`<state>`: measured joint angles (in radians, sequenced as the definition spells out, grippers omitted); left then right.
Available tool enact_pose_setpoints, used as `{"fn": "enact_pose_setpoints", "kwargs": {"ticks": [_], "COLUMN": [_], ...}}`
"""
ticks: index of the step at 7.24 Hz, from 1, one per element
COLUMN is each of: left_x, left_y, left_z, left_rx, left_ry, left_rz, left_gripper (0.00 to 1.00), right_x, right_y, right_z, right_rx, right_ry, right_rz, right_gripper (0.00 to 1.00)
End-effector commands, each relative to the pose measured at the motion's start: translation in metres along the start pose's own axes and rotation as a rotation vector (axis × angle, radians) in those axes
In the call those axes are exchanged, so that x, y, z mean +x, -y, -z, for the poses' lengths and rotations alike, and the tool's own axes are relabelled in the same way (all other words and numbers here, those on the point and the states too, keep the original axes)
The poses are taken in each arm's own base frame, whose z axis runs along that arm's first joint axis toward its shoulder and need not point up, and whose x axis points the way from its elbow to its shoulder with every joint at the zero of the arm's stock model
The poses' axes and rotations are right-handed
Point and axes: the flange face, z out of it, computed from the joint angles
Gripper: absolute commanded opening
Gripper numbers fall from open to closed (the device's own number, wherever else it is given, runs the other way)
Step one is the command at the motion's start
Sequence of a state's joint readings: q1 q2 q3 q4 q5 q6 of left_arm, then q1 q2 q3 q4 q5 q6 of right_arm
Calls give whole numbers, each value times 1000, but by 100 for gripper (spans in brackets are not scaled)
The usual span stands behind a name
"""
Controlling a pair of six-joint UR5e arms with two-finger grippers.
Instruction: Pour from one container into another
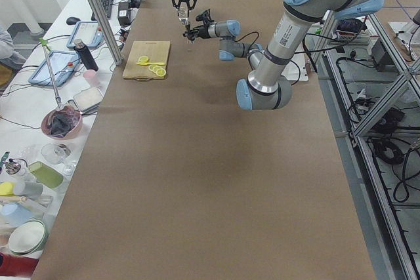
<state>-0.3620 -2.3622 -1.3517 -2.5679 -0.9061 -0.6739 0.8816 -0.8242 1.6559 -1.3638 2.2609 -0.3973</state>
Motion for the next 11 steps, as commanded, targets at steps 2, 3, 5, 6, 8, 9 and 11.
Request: {"fn": "enact_pose_setpoints", "kwargs": {"ticks": [2, 3, 5, 6, 8, 9, 11], "left_x": [0, 0, 0, 0, 0, 0, 0], "left_y": [0, 0, 0, 0, 0, 0, 0], "left_z": [0, 0, 0, 0, 0, 0, 0], "left_rx": [0, 1, 1, 0, 0, -1, -1], "left_ry": [0, 1, 1, 0, 0, -1, -2], "left_rz": [1, -1, 1, 1, -1, -1, -1], "left_gripper": [0, 0, 0, 0, 0, 0, 0], "right_x": [1, 1, 2, 4, 3, 3, 2], "right_y": [3, 4, 7, 10, 15, 17, 19], "right_z": [-1, -1, -2, -1, -3, -6, -8], "right_rx": [-36, -44, -71, -85, -110, -124, -141], "right_ry": [14, 20, 32, 38, 49, 58, 67], "right_rz": [33, 28, 40, 46, 42, 33, 37], "right_gripper": [0, 0, 0, 0, 0, 0, 0]}}
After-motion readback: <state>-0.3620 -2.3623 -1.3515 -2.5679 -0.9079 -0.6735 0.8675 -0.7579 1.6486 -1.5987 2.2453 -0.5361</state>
